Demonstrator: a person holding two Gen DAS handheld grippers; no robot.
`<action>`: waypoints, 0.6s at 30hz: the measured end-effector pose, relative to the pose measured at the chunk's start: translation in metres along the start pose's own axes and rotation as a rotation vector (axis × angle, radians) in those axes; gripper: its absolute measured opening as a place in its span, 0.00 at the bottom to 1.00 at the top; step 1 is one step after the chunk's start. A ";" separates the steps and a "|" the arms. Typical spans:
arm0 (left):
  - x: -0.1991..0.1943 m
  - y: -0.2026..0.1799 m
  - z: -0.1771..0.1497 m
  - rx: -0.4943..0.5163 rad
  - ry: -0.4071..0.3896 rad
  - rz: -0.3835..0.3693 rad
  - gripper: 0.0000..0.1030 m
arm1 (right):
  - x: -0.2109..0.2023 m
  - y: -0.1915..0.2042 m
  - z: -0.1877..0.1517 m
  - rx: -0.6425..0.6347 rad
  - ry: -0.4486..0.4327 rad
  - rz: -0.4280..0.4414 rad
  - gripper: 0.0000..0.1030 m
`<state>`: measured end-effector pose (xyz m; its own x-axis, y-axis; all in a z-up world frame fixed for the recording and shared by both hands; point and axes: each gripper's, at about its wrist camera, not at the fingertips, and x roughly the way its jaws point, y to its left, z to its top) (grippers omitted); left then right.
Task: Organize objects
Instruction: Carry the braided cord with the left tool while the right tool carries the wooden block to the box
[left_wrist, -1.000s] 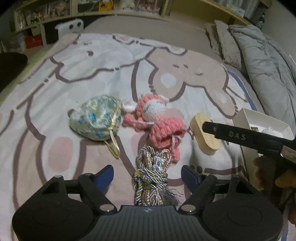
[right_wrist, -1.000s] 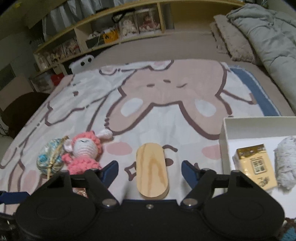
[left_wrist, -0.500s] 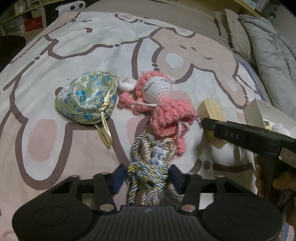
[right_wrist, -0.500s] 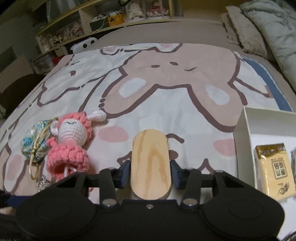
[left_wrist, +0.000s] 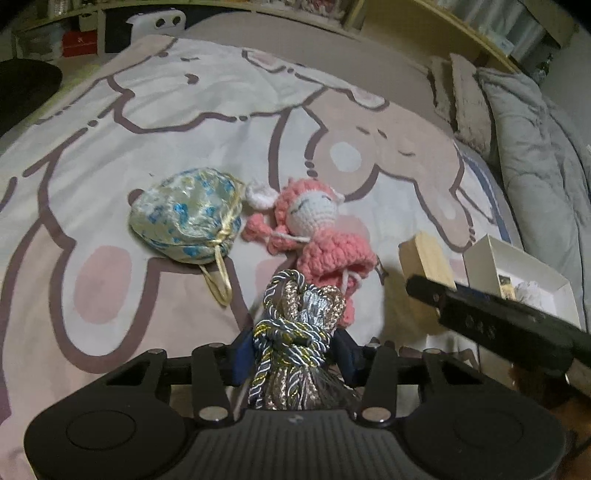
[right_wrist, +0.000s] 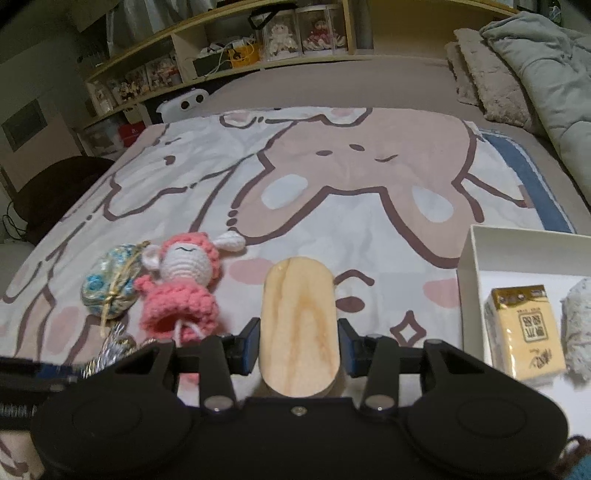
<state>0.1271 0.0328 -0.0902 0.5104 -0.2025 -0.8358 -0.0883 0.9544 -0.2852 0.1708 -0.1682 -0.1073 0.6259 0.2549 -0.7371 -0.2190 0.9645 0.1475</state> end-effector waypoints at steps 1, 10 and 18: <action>-0.003 0.001 0.000 -0.005 -0.006 -0.002 0.45 | -0.004 0.001 -0.001 0.002 0.001 0.001 0.43; -0.033 0.004 -0.006 -0.023 -0.074 -0.019 0.45 | -0.042 0.009 -0.009 0.008 -0.025 0.004 0.43; -0.053 0.004 -0.009 -0.014 -0.134 -0.002 0.45 | -0.075 0.013 -0.014 0.029 -0.070 0.017 0.43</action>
<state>0.0920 0.0450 -0.0512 0.6201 -0.1725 -0.7653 -0.0989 0.9506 -0.2943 0.1106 -0.1761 -0.0592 0.6731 0.2748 -0.6866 -0.2095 0.9612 0.1793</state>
